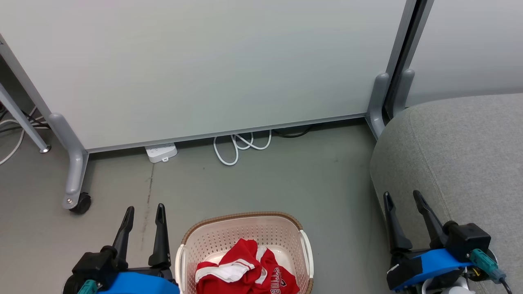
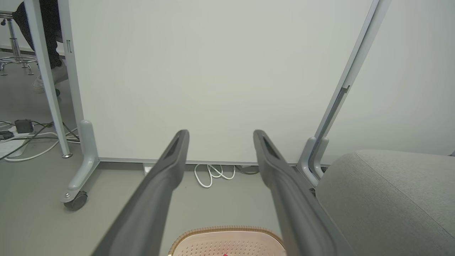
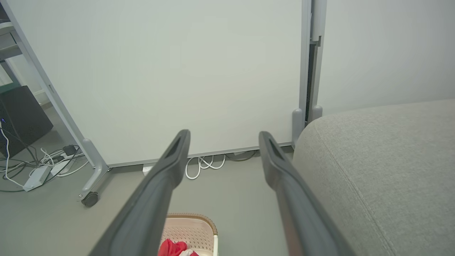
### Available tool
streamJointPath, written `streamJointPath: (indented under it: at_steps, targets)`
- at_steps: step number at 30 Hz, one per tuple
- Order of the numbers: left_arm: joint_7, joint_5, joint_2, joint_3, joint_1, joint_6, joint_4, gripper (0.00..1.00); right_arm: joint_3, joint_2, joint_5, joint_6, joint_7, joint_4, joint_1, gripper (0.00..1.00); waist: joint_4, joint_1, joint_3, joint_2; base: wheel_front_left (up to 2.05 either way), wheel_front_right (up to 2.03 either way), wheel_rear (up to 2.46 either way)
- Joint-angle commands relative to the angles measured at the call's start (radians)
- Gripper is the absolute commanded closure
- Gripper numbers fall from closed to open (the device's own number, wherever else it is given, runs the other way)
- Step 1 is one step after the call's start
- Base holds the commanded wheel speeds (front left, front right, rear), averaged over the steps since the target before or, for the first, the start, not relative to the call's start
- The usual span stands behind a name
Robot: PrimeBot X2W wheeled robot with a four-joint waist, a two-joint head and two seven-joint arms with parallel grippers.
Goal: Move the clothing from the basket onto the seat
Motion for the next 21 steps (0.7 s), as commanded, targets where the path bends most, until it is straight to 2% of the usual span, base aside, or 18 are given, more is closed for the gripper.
streamJointPath:
  at_steps: [1,14,21]
  targets:
    - [-0.006,0.012,0.005,-0.004,-0.005,0.006,-0.007,0.0,-0.002,-0.005,-0.015,0.0,-0.006,-0.006,-0.001,0.0,0.0,0.0,0.0,0.0,0.0,0.0,0.0]
    - [-0.03,0.074,0.006,-0.013,0.003,0.016,-0.005,0.0,-0.001,-0.005,-0.103,0.0,-0.027,-0.012,0.0,0.0,0.0,0.0,0.004,0.0,0.0,0.0,0.0]
    - [-0.027,0.067,0.006,-0.008,0.001,0.011,0.004,0.0,-0.001,-0.005,-0.09,0.0,-0.029,-0.01,-0.004,0.0,0.0,0.0,0.006,0.0,0.0,0.0,0.0]
